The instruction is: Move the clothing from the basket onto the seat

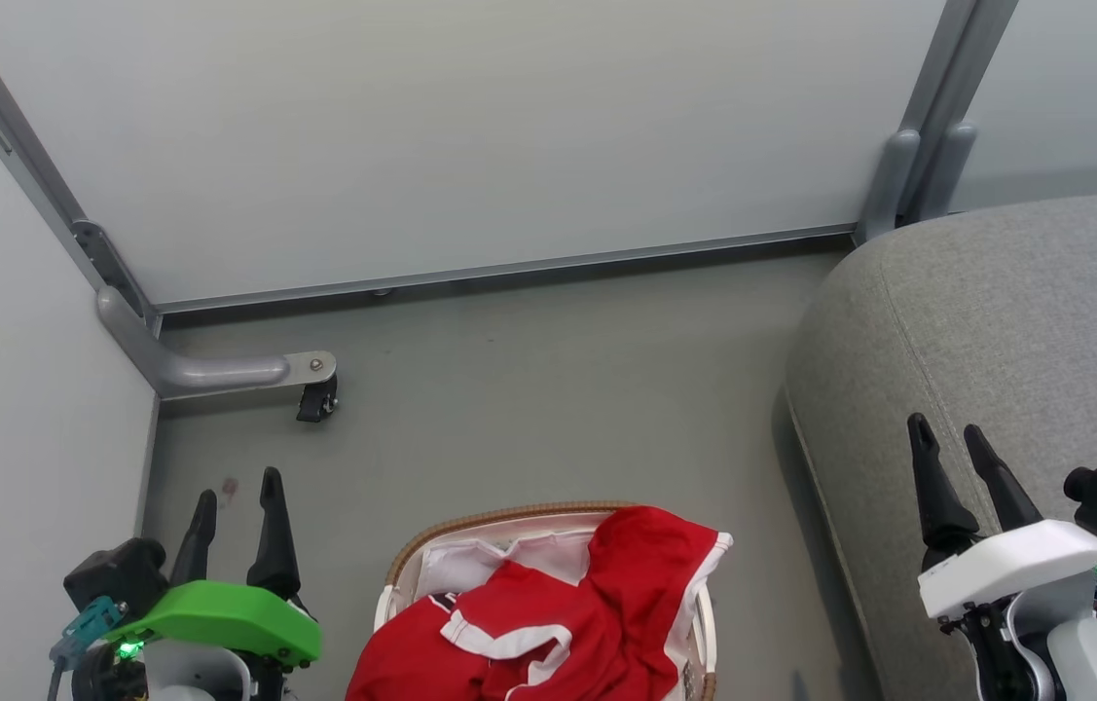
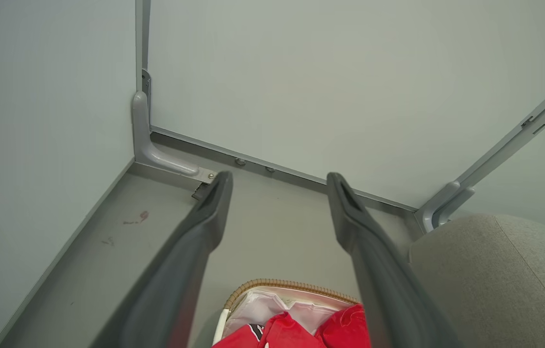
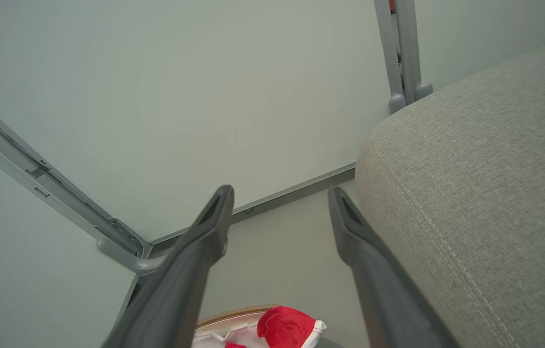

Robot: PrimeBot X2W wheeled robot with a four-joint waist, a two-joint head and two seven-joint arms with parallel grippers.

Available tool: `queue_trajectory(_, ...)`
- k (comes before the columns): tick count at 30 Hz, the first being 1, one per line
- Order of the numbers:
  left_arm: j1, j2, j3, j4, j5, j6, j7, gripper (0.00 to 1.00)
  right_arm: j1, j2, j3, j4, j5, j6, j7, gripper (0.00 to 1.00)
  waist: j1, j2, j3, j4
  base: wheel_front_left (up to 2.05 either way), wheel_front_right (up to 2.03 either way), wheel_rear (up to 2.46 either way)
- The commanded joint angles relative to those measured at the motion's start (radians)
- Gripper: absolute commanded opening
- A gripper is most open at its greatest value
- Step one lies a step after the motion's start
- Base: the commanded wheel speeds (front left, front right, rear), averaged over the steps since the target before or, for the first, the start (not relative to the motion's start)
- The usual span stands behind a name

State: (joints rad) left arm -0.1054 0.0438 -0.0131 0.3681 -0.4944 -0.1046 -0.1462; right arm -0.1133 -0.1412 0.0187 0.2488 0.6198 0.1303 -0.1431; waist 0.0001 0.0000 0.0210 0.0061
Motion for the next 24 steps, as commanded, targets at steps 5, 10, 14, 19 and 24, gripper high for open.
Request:
queue_trajectory(5,-0.028,0.010,-0.014,0.001,0.071,0.007,-0.020,1.00,-0.017,-0.014,0.006,0.001,-0.075,0.001,-0.022,1.00,-0.0001,0.0000,0.000,0.001,0.00,0.00,0.00)
queue_trajectory(10,-0.027,0.011,-0.026,0.005,0.123,0.010,-0.032,1.00,-0.016,-0.019,0.011,0.008,-0.126,0.000,-0.035,1.00,-0.0001,0.0000,0.000,0.002,0.00,0.00,0.00)
queue_trajectory(14,-0.022,0.012,-0.034,0.009,0.161,0.013,-0.041,1.00,-0.013,-0.019,0.013,0.010,-0.165,0.000,-0.045,1.00,-0.0001,0.0000,0.000,0.003,0.00,0.00,0.00)
queue_trajectory(19,-0.022,0.013,-0.040,0.017,0.200,0.014,-0.052,1.00,-0.013,-0.024,0.016,0.020,-0.203,0.000,-0.055,1.00,-0.0001,0.0000,0.000,0.004,0.00,0.00,0.00)
queue_trajectory(24,-0.023,0.013,-0.042,0.024,0.242,0.013,-0.062,1.00,-0.015,-0.027,0.023,0.028,-0.237,0.000,-0.067,1.00,-0.0001,0.0000,0.002,0.005,0.00,0.00,0.00)
